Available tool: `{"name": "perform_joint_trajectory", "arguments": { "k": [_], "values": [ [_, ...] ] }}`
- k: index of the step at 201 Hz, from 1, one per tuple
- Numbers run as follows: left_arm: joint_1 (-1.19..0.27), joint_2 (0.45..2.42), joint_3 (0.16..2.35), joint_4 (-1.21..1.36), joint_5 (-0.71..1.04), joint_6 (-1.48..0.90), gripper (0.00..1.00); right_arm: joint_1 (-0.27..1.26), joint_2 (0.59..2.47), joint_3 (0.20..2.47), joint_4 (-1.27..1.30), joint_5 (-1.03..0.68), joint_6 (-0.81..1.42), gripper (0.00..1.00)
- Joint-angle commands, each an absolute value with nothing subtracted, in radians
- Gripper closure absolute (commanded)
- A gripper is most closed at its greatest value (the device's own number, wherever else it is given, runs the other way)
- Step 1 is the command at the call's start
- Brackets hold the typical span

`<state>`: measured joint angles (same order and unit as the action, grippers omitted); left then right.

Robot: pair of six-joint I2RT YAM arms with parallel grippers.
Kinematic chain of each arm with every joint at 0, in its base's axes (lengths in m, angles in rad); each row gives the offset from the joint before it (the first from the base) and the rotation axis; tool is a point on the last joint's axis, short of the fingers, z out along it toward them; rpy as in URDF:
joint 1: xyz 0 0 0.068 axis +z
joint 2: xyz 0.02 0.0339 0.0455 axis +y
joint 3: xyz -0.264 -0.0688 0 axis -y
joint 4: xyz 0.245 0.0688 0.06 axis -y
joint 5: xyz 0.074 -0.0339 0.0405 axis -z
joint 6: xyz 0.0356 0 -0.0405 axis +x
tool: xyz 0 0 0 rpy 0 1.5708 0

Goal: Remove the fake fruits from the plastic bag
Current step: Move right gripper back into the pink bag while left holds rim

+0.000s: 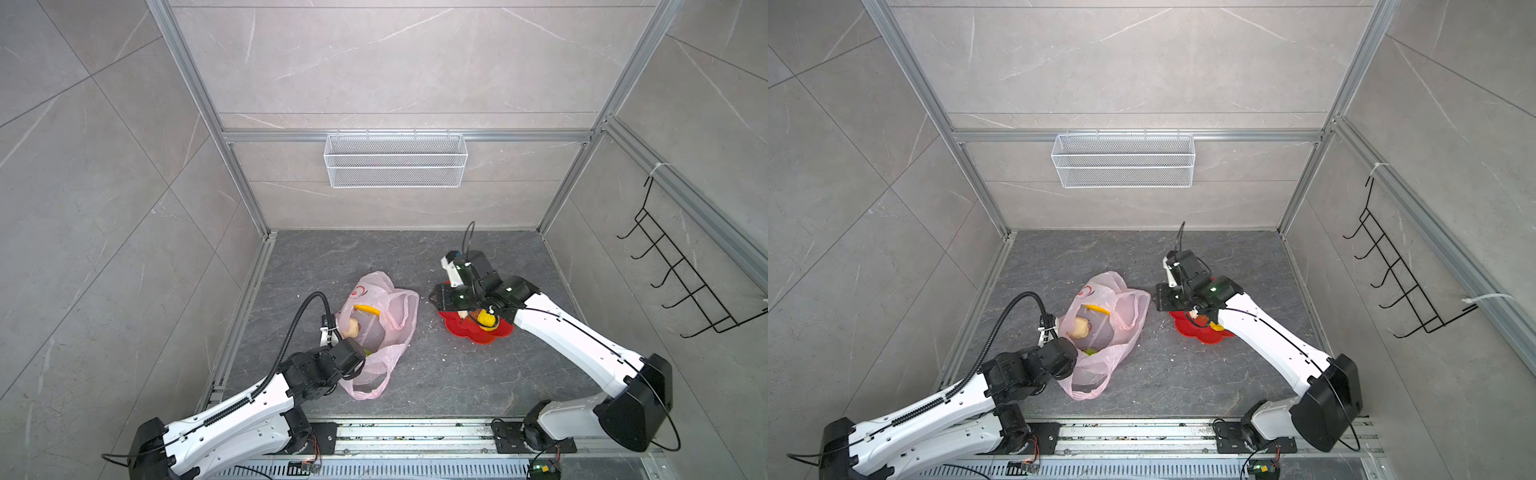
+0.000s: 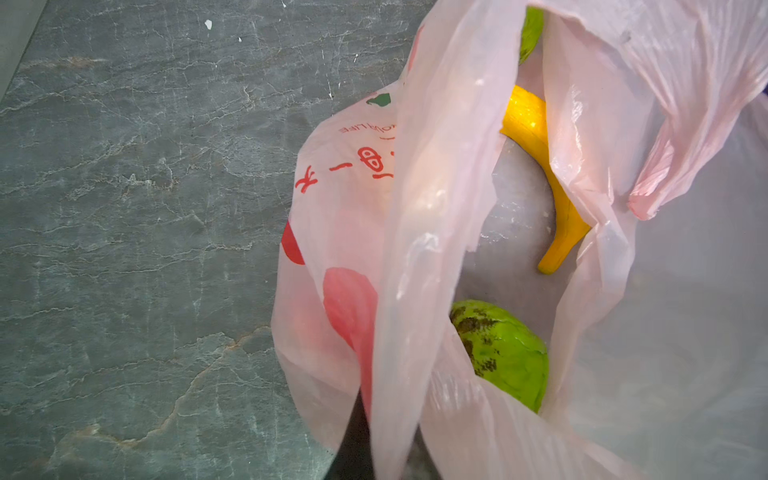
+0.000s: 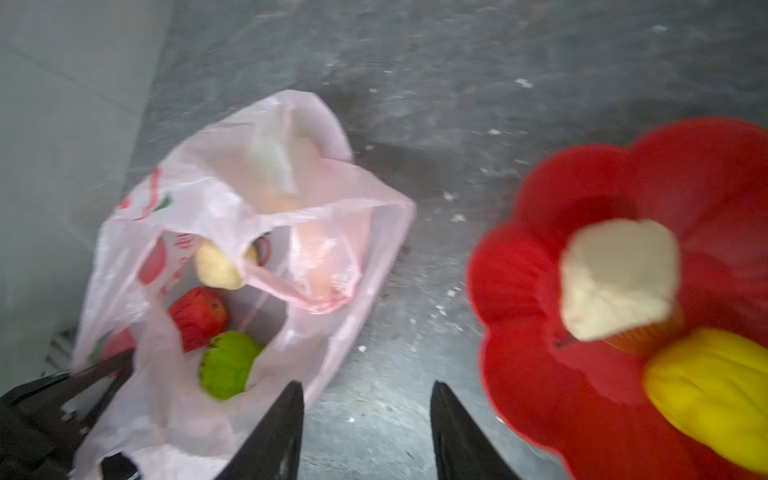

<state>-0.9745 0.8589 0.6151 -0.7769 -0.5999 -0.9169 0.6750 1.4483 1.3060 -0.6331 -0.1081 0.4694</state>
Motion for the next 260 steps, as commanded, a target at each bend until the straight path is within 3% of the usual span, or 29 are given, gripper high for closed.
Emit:
{"name": "perform_joint_trajectory", "arguments": {
  "k": [1,62,113,169,229,260],
  "values": [
    [-0.968,0.885,0.622,-0.75,-0.616,-0.936,1.0,0.758,1.571,1.408,-0.586,-0.195,0.439,0.51],
    [-0.966,0.882,0.563,-0.709,-0.598,-0.966,1.0,0.94,1.917,1.604,-0.458,-0.25,0.502,0.57],
    [-0.965,0.777,0.502,-0.755,-0.636,-1.029,1.0,1.0,2.057,1.685,-0.465,-0.227,0.511,0.58],
    [-0.963,0.724,0.479,-0.753,-0.658,-1.042,1.0,1.009,2.122,1.728,-0.493,-0.138,0.498,0.48],
    [-0.963,0.717,0.471,-0.713,-0.664,-1.013,1.0,1.01,2.178,1.768,-0.497,-0.083,0.409,0.28],
    [-0.963,0.699,0.458,-0.716,-0.669,-1.02,1.0,1.009,2.211,1.795,-0.485,-0.072,0.339,0.25]
  ]
}}
